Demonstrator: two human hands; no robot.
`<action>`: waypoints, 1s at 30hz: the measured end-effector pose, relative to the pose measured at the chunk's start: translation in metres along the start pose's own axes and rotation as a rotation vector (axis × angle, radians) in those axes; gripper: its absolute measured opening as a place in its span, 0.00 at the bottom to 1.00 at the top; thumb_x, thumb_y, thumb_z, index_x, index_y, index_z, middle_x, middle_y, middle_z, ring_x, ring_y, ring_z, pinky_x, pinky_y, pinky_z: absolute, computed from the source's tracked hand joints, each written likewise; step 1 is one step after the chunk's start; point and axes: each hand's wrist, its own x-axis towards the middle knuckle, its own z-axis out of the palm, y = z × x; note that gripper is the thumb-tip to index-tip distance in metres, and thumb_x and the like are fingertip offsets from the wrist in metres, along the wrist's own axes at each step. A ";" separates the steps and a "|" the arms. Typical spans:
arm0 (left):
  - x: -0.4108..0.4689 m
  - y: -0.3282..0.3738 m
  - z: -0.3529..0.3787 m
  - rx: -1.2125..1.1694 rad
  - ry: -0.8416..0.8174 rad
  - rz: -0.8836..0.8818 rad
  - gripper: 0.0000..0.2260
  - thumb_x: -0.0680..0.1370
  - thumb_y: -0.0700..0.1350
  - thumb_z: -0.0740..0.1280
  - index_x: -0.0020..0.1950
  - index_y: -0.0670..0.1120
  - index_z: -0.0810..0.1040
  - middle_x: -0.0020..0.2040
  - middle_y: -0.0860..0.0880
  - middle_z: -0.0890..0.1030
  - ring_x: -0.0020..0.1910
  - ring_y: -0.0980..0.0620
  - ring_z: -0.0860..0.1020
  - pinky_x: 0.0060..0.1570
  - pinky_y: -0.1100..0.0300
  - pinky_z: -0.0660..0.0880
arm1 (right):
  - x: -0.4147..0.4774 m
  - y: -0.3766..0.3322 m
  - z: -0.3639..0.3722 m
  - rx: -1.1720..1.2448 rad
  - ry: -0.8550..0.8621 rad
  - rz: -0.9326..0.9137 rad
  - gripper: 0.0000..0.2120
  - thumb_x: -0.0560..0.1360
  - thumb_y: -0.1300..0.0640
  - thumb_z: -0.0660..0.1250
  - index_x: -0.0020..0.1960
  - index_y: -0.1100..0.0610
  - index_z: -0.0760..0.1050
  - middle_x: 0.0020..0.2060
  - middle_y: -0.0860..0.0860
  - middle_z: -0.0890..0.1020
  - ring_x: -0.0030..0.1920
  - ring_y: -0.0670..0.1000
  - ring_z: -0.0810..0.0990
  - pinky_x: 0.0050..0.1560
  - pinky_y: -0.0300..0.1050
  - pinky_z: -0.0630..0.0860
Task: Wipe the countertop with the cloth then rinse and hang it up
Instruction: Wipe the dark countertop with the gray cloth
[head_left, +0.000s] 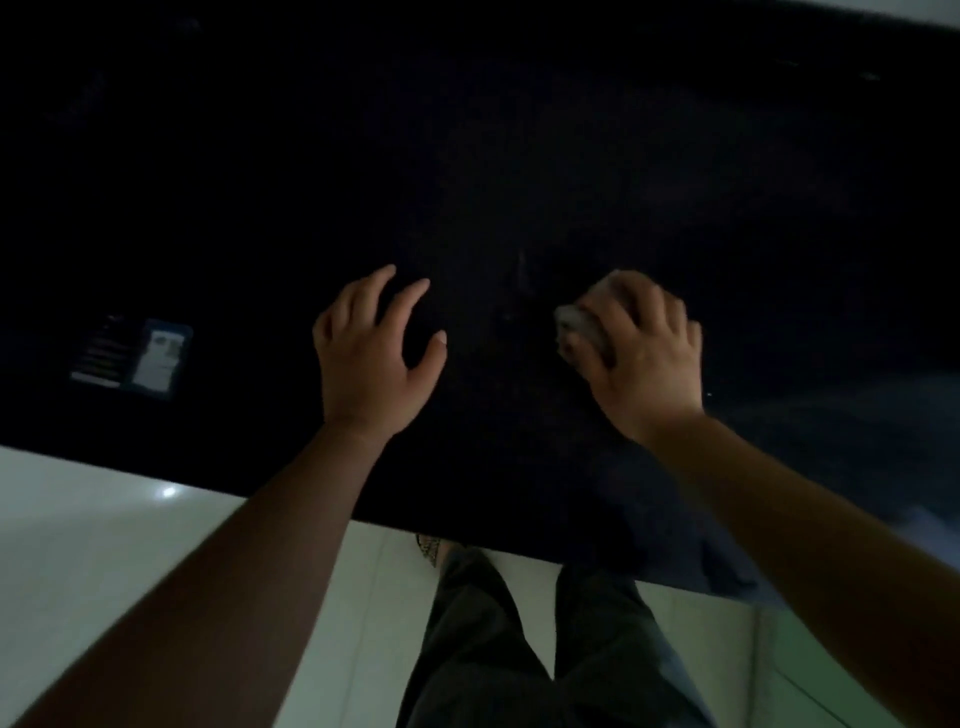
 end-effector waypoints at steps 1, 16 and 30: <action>-0.001 0.001 0.001 -0.003 0.006 -0.003 0.22 0.74 0.58 0.61 0.67 0.55 0.71 0.71 0.49 0.69 0.69 0.45 0.65 0.64 0.44 0.61 | 0.016 -0.001 0.002 -0.004 0.032 0.107 0.19 0.75 0.41 0.56 0.61 0.49 0.69 0.65 0.56 0.69 0.58 0.63 0.69 0.53 0.59 0.69; 0.000 0.002 0.001 -0.021 -0.013 -0.009 0.22 0.73 0.56 0.61 0.66 0.54 0.71 0.71 0.48 0.69 0.69 0.46 0.64 0.63 0.44 0.61 | 0.019 -0.037 0.007 -0.016 0.004 0.081 0.19 0.74 0.41 0.57 0.61 0.49 0.72 0.64 0.57 0.71 0.58 0.63 0.71 0.52 0.57 0.70; 0.004 0.002 -0.010 -0.163 -0.020 -0.083 0.18 0.72 0.51 0.65 0.61 0.53 0.76 0.69 0.50 0.71 0.68 0.47 0.67 0.62 0.46 0.62 | 0.036 -0.046 0.011 0.066 -0.046 -0.188 0.19 0.75 0.41 0.58 0.61 0.48 0.72 0.64 0.55 0.72 0.57 0.60 0.72 0.50 0.55 0.71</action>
